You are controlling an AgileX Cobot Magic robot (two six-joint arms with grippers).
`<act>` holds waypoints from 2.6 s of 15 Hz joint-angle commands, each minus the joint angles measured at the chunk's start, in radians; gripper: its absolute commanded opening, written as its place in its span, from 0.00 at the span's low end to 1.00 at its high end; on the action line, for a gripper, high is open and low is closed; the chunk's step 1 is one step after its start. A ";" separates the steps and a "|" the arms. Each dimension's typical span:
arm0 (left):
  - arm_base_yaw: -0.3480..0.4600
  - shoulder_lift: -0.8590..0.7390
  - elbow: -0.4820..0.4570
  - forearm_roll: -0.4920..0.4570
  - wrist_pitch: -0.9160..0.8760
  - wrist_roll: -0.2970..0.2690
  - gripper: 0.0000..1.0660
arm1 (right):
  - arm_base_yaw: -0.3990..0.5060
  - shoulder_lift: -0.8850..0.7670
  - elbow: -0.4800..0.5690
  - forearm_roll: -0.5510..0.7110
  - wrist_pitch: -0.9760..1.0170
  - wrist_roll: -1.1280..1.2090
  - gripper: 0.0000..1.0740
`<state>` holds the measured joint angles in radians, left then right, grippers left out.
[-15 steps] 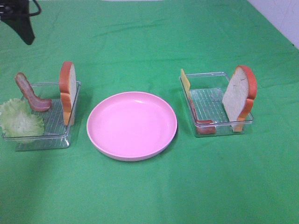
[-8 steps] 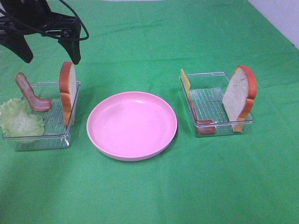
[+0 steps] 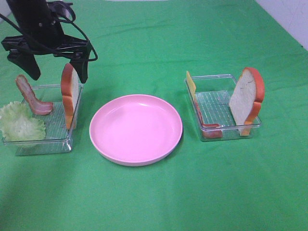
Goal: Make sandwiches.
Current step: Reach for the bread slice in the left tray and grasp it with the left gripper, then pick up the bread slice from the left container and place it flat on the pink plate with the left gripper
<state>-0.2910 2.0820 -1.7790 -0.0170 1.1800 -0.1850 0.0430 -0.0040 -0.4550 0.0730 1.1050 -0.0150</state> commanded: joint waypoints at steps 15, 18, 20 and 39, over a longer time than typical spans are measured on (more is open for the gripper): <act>-0.005 0.110 -0.030 0.065 -0.087 -0.043 0.12 | -0.005 -0.031 0.003 0.003 -0.004 -0.012 0.81; -0.005 0.110 -0.030 0.067 -0.091 -0.065 0.12 | -0.005 -0.031 0.003 0.003 -0.004 -0.012 0.81; -0.005 0.110 -0.030 0.065 -0.091 -0.072 0.12 | -0.005 -0.031 0.003 0.003 -0.004 -0.012 0.81; 0.047 -0.316 0.345 -0.627 -0.283 0.314 0.00 | -0.005 -0.031 0.003 0.003 -0.004 -0.012 0.81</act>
<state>-0.2530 1.7790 -1.4950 -0.5510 0.9640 0.0570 0.0430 -0.0040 -0.4550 0.0750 1.1050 -0.0150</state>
